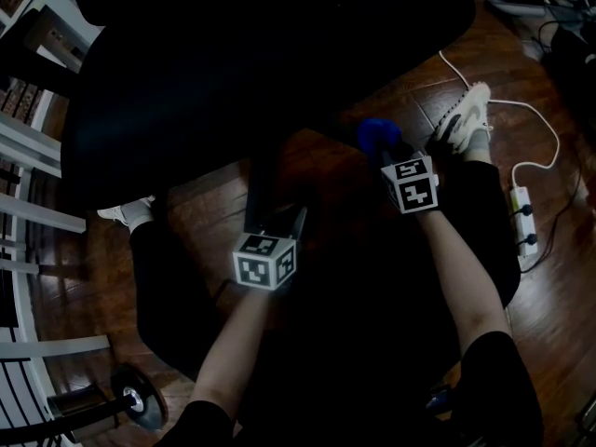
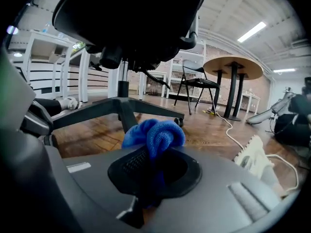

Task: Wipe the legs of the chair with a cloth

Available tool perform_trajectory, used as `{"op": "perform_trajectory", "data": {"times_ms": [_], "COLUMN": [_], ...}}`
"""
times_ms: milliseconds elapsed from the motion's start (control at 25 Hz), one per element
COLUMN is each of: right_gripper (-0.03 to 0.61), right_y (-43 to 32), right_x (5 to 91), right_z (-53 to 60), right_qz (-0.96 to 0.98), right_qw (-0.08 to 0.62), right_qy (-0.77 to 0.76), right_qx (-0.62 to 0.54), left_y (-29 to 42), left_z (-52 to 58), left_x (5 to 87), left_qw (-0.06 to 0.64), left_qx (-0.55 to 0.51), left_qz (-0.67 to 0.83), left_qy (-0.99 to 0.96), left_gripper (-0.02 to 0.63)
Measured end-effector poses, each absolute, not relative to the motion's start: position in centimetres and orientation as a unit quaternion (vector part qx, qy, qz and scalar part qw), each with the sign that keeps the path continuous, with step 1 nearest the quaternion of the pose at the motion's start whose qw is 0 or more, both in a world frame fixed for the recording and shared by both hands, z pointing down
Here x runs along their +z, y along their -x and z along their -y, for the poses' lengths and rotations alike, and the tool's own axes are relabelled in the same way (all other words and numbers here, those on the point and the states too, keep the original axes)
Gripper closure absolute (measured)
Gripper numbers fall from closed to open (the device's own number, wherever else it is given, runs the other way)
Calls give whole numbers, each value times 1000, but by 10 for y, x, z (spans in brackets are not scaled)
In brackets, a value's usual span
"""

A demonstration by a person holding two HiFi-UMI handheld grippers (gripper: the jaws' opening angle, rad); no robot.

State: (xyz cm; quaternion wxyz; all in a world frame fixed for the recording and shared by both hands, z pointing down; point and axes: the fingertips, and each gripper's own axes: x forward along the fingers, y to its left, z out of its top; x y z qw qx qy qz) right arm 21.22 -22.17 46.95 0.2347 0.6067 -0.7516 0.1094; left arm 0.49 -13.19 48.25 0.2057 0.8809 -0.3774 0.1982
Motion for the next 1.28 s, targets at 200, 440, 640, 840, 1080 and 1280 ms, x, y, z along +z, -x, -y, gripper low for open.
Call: {"op": "perform_trajectory", "data": {"times_ms": [200, 440, 640, 840, 1080, 1280], "right_gripper": [534, 534, 534, 532, 532, 535], "right_y": [-243, -247, -221, -172, -102, -97], "right_x": [480, 478, 436, 413, 442, 452], "right_z": [204, 201, 247, 324, 350, 336], "right_qz": [733, 723, 794, 872, 912, 923], "right_qw": [194, 143, 117, 149, 227, 190], "right_qy": [-634, -648, -572, -439, -292, -227], "right_qx": [149, 195, 168, 159, 176, 247], "left_y": [-17, -18, -14, -16, -24, -67], "left_z": [121, 113, 116, 123, 124, 121], "left_x": [489, 493, 488, 478, 478, 482], "left_qw": [207, 208, 207, 187, 183, 140], "left_qx": [206, 224, 234, 250, 253, 263], "left_qz": [365, 356, 349, 336, 354, 322], "left_qy": [-884, -883, -884, -889, -882, -899], "left_gripper": [592, 592, 592, 592, 592, 592]}}
